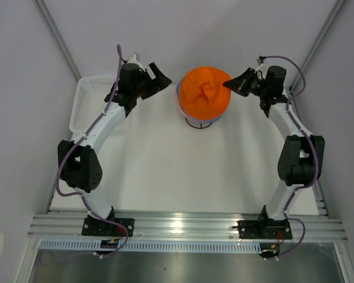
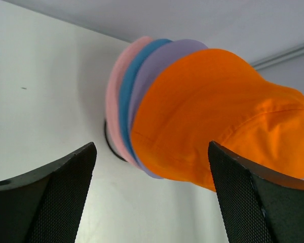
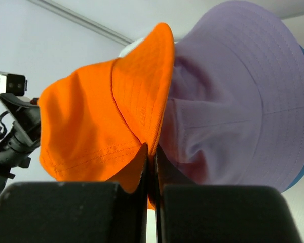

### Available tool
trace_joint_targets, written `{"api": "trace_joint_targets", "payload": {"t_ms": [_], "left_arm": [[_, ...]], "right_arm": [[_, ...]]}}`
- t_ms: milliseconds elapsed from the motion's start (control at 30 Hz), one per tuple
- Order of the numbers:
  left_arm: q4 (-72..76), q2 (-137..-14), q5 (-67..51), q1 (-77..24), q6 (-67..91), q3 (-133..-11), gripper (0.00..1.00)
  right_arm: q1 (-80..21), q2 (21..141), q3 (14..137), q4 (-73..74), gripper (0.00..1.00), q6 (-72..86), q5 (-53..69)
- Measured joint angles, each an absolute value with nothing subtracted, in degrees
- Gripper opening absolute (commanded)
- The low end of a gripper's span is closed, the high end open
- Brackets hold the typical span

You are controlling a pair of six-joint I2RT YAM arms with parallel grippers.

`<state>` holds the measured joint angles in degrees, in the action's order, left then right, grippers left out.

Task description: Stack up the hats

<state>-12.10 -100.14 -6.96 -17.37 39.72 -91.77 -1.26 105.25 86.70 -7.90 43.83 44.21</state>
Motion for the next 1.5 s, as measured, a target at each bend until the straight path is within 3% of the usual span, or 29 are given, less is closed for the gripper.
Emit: {"api": "trace_joint_targets", "payload": {"t_ms": [333,833,1367,1500], "left_arm": [[0.7,-105.4,-16.5,-18.0,48.3,-90.3,0.84],[6.2,-115.3,-20.4,-18.0,50.0,-92.4,0.71],[14.3,-122.3,-29.0,-18.1,50.2,-97.2,0.70],[15.6,-122.9,-30.7,-18.0,50.5,-97.3,0.50]], "right_arm": [[-0.9,113.6,82.6,-17.0,0.00,48.8,46.6],[1.9,116.1,82.2,-21.7,0.00,52.3,49.0],[1.9,117.3,84.0,-20.9,0.00,51.4,50.1],[1.9,117.5,84.2,-20.9,0.00,51.4,50.1]]}}
